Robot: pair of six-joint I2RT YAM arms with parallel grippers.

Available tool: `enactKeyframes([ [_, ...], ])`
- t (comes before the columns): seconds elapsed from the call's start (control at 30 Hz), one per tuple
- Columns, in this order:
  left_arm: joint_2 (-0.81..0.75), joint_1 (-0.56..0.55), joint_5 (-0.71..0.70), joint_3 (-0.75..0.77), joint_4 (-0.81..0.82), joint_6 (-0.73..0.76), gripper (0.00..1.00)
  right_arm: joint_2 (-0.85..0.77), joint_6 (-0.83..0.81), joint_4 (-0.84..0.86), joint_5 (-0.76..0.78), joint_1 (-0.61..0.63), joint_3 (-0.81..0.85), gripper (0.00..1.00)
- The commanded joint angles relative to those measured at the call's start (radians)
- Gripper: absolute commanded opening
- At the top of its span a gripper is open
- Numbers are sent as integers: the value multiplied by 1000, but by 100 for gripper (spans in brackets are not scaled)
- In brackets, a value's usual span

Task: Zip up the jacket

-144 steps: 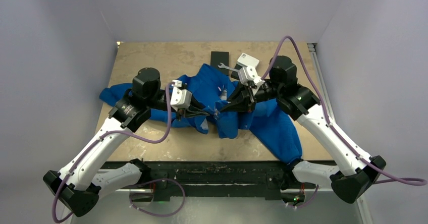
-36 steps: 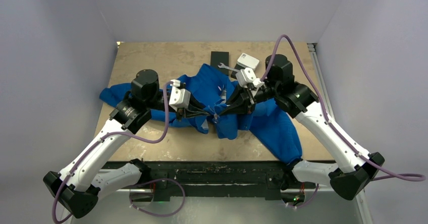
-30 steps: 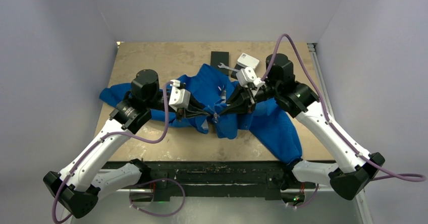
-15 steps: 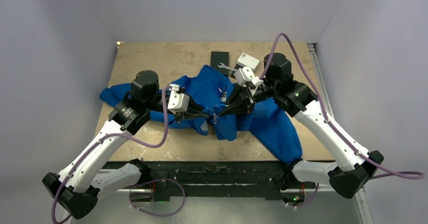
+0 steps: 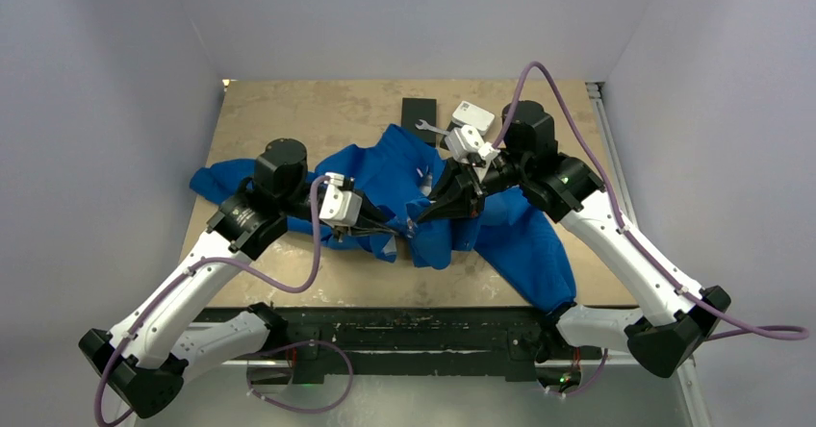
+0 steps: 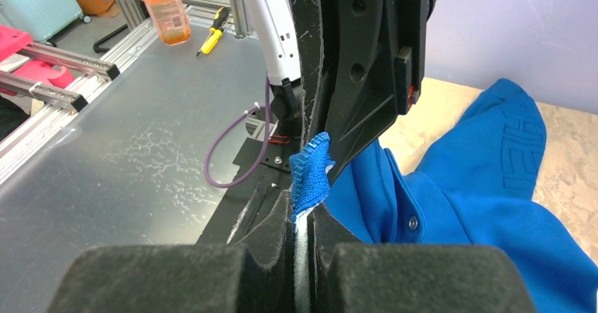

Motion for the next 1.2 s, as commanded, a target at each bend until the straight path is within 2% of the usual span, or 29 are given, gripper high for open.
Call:
enactKeyframes([
  [0.0,-10,-20,47,-7,-18,55,0,-16,25,47,-41,10,8,0],
  [0.4,-11,-26,22,-8,-5,39,0,-63,46,55,-41,30,-56,0],
  [0.63,7,-25,-40,16,-146,178,1,-100,41,22,22,31,-68,0],
  [0.67,10,-25,-81,4,-177,224,11,-105,49,33,45,30,-68,0],
  [0.73,32,-24,-201,-23,-263,371,15,-107,69,73,155,30,-85,0],
  [0.87,152,33,-430,-77,-450,666,10,-90,130,177,326,11,-192,0],
  [0.97,222,120,-474,-124,-574,933,8,-88,225,295,511,-23,-310,0],
  [1.03,233,139,-510,-156,-610,1070,8,-81,263,337,621,-66,-358,0],
  [1.1,227,140,-534,-181,-655,1224,8,-72,284,369,670,-113,-396,0],
  [1.17,217,140,-561,-208,-615,1337,9,-70,356,468,690,-175,-443,0],
])
